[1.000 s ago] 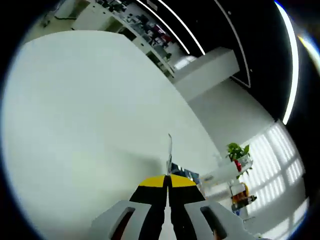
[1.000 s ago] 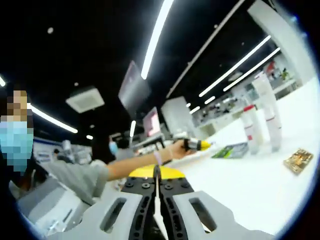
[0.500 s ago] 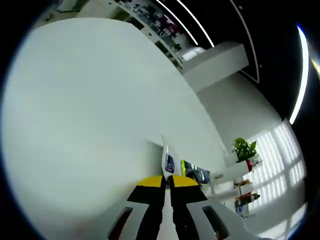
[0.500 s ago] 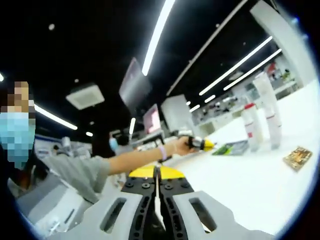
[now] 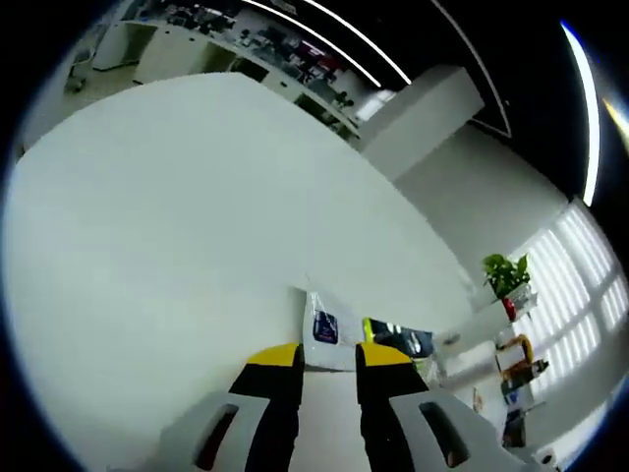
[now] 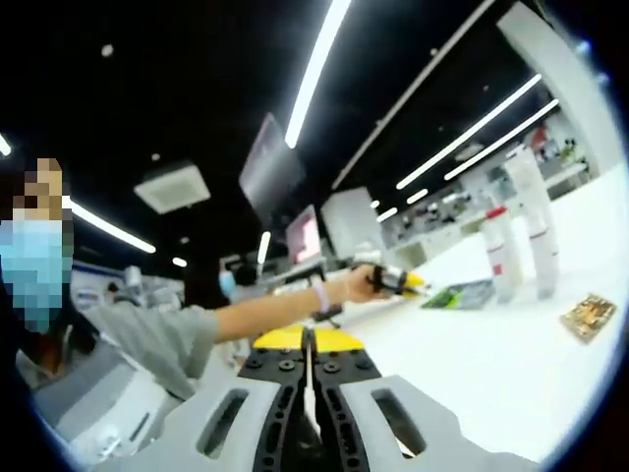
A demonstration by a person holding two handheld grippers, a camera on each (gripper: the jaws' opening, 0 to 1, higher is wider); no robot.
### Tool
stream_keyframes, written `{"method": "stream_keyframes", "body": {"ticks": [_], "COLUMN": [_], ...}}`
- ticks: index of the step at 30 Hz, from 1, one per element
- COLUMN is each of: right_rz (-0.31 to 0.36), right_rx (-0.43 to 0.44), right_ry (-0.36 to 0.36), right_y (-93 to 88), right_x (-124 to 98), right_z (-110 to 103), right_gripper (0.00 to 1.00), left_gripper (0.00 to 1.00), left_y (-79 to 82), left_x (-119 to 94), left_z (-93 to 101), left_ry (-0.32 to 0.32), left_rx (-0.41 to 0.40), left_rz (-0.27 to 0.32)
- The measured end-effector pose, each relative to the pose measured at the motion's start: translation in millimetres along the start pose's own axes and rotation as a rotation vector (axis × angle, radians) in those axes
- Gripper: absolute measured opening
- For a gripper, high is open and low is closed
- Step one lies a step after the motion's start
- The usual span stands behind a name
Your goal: Arrange the skincare products in the storage area until every visible bottle or jar stands upright without overlapping.
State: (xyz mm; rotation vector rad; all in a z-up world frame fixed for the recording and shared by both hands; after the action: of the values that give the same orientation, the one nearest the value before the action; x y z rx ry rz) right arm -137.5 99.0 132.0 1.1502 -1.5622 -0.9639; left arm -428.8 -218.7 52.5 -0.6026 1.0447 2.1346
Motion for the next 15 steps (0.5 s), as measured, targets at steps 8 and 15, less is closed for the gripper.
{"method": "stream_keyframes", "body": {"ticks": [8, 15], "right_rz": [0.021, 0.065], "right_rx": [-0.072, -0.199], "right_ry": [-0.028, -0.238], "right_y": [10.6, 56.4], "right_x": [-7, -45], "right_z": [4, 49], "right_gripper": [0.01, 0.28], "left_gripper": [0.42, 0.53], "left_y": [-6.5, -10.8], "left_x": [-25, -72], "left_z": [6.8, 42.1], "left_ry": [0.056, -0.116], "left_rx": [0.109, 0.167], "left_rz": [0.064, 0.199]}}
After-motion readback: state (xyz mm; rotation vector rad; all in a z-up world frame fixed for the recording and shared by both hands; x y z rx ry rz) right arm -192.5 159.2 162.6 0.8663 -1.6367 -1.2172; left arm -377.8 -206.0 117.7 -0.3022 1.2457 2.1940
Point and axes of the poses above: the point that each gripper's makers call its tool centre point, and the gripper's own axes: x roughly forward along the fingers, z roughly to its right, y roughly out of its top, the point moved 4 cm from there along -x, roughly backward along the fingers, and after that the axes turned 10 degrees about y, right-handed, at the moved point
